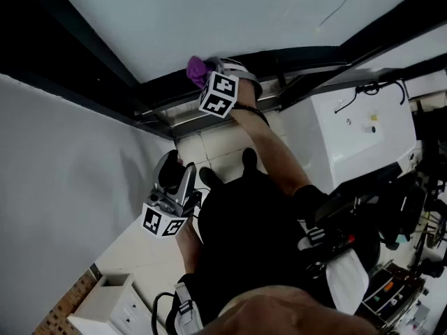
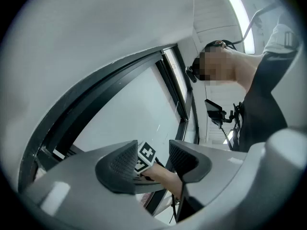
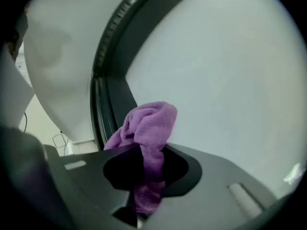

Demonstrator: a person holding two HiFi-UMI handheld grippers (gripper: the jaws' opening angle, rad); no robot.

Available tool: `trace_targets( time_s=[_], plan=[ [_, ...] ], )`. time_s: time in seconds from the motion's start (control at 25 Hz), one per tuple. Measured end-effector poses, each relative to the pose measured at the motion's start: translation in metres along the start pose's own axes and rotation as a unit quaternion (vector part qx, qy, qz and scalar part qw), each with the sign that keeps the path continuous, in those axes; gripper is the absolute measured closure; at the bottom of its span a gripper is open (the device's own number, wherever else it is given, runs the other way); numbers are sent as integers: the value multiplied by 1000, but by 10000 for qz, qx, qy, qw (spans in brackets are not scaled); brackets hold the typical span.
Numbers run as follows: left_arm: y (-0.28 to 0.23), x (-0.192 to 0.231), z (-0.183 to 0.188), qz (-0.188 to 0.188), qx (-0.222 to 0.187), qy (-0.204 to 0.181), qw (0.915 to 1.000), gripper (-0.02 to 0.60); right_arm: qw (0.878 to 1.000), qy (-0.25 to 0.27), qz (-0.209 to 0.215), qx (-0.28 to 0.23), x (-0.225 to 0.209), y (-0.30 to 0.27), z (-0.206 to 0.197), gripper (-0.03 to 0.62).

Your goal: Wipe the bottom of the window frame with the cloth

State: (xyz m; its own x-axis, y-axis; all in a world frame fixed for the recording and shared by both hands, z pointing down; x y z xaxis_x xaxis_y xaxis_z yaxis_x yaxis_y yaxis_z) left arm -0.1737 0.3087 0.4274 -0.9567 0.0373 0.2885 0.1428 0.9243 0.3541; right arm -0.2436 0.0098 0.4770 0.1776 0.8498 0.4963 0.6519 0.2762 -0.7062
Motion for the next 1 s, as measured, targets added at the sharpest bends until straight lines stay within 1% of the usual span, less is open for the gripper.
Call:
trace_targets(
  time_s=[0.08,0.12,0.2,0.24,0.28,0.32,0.36,0.4,0.44,0.48,0.52,0.56,0.6,0.64,0.68,0.72,0.76,0.8,0.84,0.88,0.92,1.0],
  plan=[
    [-4,4,-3,-66,35,96,9999,374,9992,278,-36,-278,3,8,11,514],
    [-7,4,-4,-90,41,118,9999,373,9974,498,67,-520,10,9,22,514],
    [-15,-2,-4,-147,25,96,9998,374,9888,993,486,-1005,30,0,44,514],
    [-20,-7,-4,-194,17,68,9998,374,9866,1048,646,-1067,33,-5,45,514],
    [-24,-11,-4,-254,21,41,9997,374,9883,861,716,-1031,28,-8,34,514],
    [-28,-13,-4,-317,35,19,9995,374,9923,480,683,-918,15,-7,14,514],
    [-32,-14,-4,-372,55,8,9993,374,9962,30,531,-696,-4,-3,-11,516],
    [-34,-12,-4,-411,77,7,9991,373,9982,-375,299,-361,-24,5,-35,517],
    [-36,-9,-5,-431,92,18,9990,373,9979,-644,66,27,-42,13,-53,517],
    [-36,-6,-6,-433,96,40,9990,374,9968,-713,-111,344,-51,19,-59,517],
    [-36,-4,-7,-424,95,72,9990,374,9971,-566,-202,467,-51,23,-54,516],
    [-37,-4,-8,-418,90,104,9990,374,9989,-251,-183,347,-40,23,-38,516],
    [-37,-5,-9,-426,85,129,9990,374,9999,148,-58,50,-22,20,-17,516],
    [-39,-7,-9,-454,81,140,9988,373,9981,549,101,-261,-3,14,3,514],
    [-42,-9,-10,-500,80,139,9986,374,9950,899,185,-393,11,7,15,516],
    [-45,-12,-10,-553,79,126,9984,373,9929,1158,130,-250,16,1,17,518],
    [-47,-14,-10,-603,72,107,9981,374,9912,1318,-34,141,11,-3,9,517],
    [-48,-15,-10,-641,55,93,9979,374,9872,1418,-224,697,-1,-5,-5,520],
    [-48,-14,-11,-665,28,93,9977,374,9790,1519,-372,1305,-17,-5,-22,520],
    [-49,-12,-11,-675,-2,113,9977,373,9680,1661,-444,1830,-33,-6,-37,520],
    [-48,-10,-12,-676,-24,147,9976,374,9570,1864,-454,2174,-43,-5,-46,519],
    [-47,-6,-13,-687,-47,228,9974,374,9363,2501,-542,2406,-46,-4,-46,514]
  ],
)
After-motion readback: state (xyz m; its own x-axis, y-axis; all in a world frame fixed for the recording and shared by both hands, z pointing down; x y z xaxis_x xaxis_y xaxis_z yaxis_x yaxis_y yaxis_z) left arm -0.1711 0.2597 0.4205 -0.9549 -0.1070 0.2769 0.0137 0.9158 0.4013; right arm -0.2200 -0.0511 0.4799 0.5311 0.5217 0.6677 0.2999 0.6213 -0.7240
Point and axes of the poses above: the fingertips, and each gripper's own axes: y backward along the fingers, x to its left, z out of its top, the point moved 9 cm from there along y, backward along the fingers, and after that the axes turned 8 degrees about -y, right-handed, at the moved point
